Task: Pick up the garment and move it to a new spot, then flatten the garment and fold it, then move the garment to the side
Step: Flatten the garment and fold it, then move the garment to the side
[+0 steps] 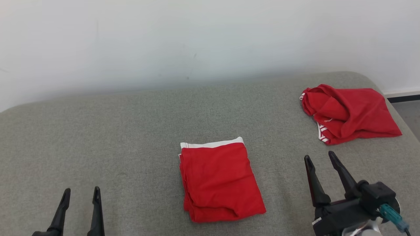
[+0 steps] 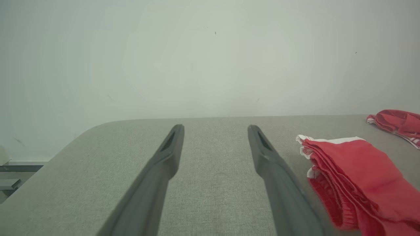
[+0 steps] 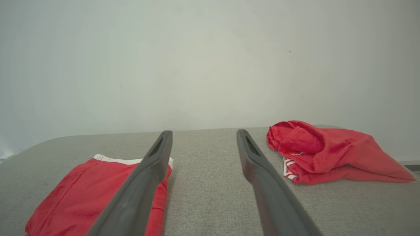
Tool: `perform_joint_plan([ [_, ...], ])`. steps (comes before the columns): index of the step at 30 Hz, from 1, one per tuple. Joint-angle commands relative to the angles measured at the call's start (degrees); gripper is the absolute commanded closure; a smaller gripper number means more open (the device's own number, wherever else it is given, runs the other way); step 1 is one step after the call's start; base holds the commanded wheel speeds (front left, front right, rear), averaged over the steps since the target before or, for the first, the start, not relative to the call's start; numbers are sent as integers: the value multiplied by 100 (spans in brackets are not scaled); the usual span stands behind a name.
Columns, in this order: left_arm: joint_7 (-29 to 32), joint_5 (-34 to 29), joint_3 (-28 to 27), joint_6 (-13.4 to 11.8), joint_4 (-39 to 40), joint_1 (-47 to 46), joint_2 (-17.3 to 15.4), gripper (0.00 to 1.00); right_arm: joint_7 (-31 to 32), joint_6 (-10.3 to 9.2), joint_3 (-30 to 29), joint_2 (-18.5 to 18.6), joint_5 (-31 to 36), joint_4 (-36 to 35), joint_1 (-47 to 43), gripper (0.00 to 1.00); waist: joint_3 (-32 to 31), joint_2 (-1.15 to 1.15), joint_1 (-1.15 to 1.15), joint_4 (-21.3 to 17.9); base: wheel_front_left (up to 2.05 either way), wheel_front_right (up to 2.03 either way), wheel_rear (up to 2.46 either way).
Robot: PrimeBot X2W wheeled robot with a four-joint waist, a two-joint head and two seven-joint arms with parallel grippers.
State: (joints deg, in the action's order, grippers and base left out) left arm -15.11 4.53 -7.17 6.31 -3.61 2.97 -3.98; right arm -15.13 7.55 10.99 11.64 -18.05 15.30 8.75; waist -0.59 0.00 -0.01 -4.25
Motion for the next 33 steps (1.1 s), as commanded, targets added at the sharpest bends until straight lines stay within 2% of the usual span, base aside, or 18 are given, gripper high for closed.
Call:
perform_joint_plan([
  [1,-1,-45,-45,-20,75,131,-49,0,2,-13,-62,30,44,-128,-194,0,-50,0,1,14,0,0,0],
  [8,10,194,-54,34,239,380,-125,0,2,-13,-307,12,213,-442,-606,0,-132,0,1,115,0,0,0],
  [18,120,675,107,100,393,616,-457,0,24,-13,-616,-61,301,-557,-978,0,-250,0,1,263,0,0,0],
  [33,90,820,362,110,349,750,-397,0,214,-13,-769,-216,460,-795,-1273,0,-387,0,1,343,0,0,0],
])
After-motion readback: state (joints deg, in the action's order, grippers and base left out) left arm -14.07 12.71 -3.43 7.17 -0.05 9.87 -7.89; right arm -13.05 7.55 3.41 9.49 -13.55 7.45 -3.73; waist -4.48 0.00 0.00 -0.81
